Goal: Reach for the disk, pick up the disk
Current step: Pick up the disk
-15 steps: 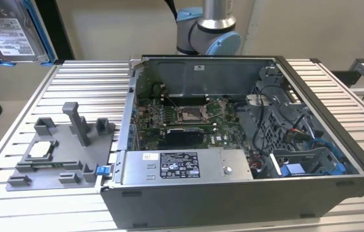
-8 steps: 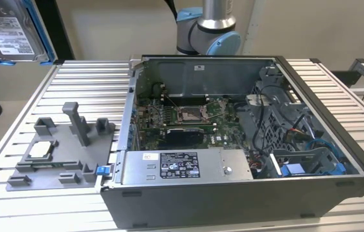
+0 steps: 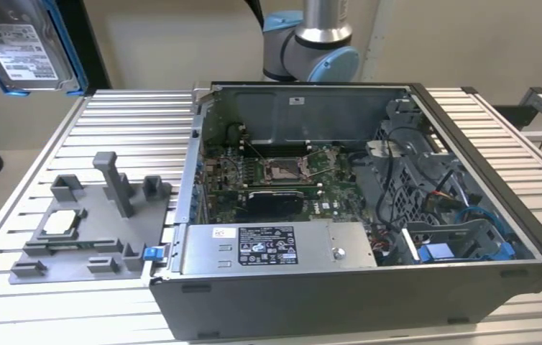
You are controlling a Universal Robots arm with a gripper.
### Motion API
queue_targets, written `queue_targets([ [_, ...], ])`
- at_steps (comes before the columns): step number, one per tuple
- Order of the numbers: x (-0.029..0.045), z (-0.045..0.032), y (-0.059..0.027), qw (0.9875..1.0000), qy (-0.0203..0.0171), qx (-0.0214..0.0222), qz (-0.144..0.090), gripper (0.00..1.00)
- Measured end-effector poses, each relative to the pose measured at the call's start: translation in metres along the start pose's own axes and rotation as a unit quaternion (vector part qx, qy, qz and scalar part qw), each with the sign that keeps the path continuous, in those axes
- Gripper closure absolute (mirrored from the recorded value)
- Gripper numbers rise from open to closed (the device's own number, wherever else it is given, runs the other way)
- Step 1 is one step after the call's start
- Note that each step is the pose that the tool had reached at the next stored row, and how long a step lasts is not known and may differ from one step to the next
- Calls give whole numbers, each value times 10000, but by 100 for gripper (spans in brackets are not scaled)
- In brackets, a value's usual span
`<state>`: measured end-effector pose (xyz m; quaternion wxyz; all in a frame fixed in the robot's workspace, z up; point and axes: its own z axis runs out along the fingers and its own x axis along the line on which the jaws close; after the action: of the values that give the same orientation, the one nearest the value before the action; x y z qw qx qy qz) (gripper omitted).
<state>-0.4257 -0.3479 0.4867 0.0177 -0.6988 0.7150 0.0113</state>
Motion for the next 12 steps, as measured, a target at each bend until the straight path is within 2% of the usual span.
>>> queue_targets([
  [12,-7,2,-287,10000,0,-5,0,100],
])
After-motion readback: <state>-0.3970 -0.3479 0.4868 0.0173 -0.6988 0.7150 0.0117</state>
